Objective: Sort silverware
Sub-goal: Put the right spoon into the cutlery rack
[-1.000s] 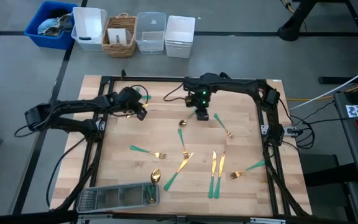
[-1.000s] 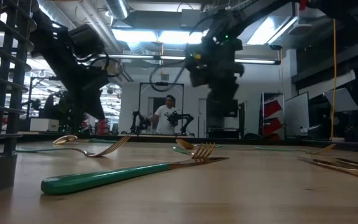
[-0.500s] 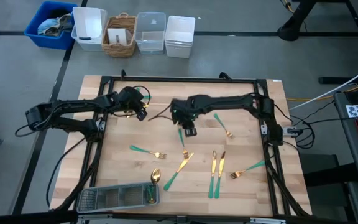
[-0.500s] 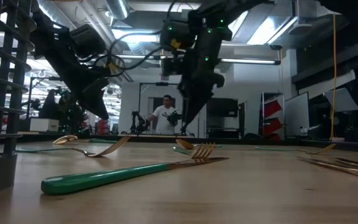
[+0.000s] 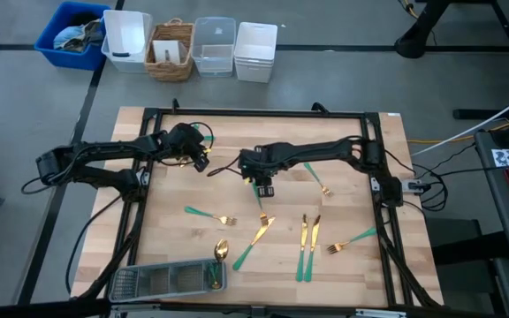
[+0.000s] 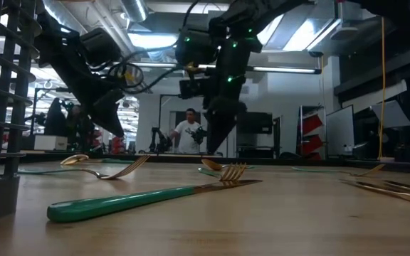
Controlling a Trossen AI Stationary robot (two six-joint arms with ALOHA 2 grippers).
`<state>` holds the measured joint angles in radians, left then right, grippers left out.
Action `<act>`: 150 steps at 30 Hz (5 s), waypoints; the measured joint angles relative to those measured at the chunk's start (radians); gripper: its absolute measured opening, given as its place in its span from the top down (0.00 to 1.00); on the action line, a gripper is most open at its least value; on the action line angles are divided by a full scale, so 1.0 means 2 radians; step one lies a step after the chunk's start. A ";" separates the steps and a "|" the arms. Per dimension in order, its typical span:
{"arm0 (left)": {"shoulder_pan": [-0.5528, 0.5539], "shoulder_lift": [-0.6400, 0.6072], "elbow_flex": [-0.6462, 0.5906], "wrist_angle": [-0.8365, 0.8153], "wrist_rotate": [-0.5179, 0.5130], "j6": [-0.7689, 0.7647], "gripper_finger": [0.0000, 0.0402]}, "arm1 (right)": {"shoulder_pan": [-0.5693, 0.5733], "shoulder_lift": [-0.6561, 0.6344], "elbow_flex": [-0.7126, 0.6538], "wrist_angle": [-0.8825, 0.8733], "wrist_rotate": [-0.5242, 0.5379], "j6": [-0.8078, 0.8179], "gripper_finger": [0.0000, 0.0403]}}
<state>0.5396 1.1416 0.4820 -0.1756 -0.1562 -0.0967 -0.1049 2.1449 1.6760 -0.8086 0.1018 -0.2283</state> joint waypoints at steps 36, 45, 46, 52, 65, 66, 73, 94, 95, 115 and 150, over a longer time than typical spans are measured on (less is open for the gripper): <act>-0.002 0.000 0.000 0.001 0.000 0.011 0.92 | -0.008 0.051 0.001 0.041 0.050 -0.019 0.87; -0.002 0.000 0.000 0.001 0.000 0.011 0.92 | -0.009 0.056 0.001 0.045 0.063 -0.020 0.87; -0.002 0.000 0.000 0.002 0.000 0.011 0.92 | -0.009 0.056 0.001 0.046 0.063 -0.020 0.88; -0.002 0.000 0.000 0.002 0.000 0.011 0.92 | -0.009 0.055 0.000 0.044 0.065 -0.034 0.98; -0.002 0.000 0.000 0.002 0.000 0.009 0.92 | -0.009 0.057 0.009 0.021 0.058 -0.034 0.95; -0.002 0.000 0.000 0.002 0.000 0.009 0.92 | -0.009 0.057 0.014 0.015 0.058 -0.034 0.95; -0.002 0.000 0.000 0.002 0.000 0.009 0.92 | -0.011 0.060 0.038 -0.020 0.058 -0.034 0.95; -0.002 0.000 0.000 0.002 0.000 0.009 0.92 | -0.006 0.059 0.043 -0.042 0.042 -0.019 0.95; -0.002 0.000 0.000 0.002 0.000 0.009 0.92 | -0.006 0.059 0.043 -0.046 0.040 -0.019 0.95; -0.002 0.000 0.000 0.002 0.000 0.009 0.92 | -0.007 0.057 0.043 -0.076 -0.022 -0.022 0.94; -0.001 0.000 0.000 0.004 0.000 0.009 0.92 | -0.007 0.014 0.022 -0.145 -0.047 -0.009 0.71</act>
<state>0.5367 1.1416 0.4820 -0.1680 -0.1564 -0.0780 -0.1181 2.1738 1.7192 -1.0984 0.0074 -0.2469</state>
